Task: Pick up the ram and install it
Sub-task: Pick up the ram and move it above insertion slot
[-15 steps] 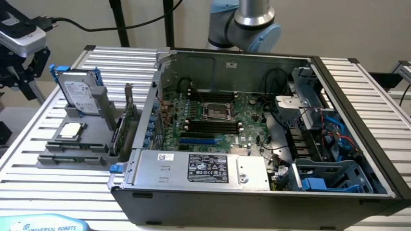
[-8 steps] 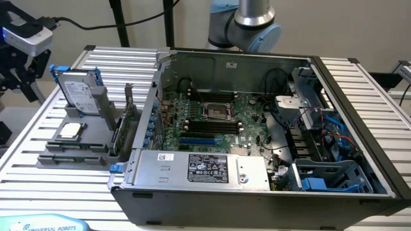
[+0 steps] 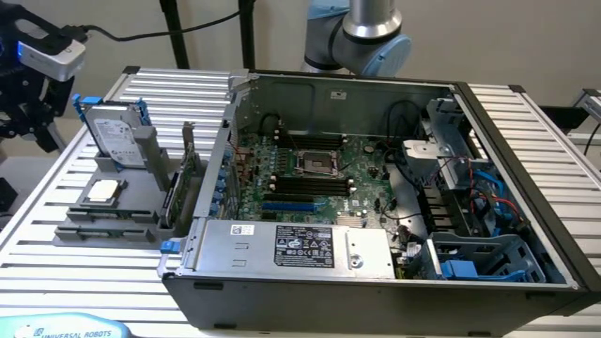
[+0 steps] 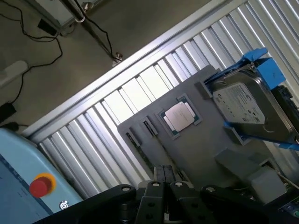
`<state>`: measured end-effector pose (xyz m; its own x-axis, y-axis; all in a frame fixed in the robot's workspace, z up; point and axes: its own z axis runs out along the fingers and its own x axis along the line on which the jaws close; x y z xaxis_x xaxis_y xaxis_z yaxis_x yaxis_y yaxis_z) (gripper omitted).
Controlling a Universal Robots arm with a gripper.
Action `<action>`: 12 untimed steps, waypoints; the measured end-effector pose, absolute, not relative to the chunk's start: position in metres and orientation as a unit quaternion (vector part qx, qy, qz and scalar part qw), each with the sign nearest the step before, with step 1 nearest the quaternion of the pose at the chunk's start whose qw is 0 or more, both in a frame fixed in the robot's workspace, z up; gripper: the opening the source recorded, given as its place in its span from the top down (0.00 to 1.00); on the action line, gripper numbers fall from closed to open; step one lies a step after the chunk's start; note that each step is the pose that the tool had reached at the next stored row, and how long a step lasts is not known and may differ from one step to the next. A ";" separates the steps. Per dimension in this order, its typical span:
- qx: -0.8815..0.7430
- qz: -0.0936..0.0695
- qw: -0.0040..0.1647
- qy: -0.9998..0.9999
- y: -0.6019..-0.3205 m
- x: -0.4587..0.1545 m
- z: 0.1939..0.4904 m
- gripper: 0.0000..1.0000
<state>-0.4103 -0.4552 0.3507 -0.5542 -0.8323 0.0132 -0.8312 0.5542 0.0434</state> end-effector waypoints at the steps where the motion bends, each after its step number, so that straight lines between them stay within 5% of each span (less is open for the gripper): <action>1: 0.479 -0.016 0.016 -0.877 -0.455 -0.410 0.350 0.89; 12: 0.552 -0.014 0.017 -0.833 -0.455 -0.408 0.342 0.89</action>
<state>-0.4076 -0.4552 0.3425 -0.3896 -0.9209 0.0132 -0.9199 0.3898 0.0434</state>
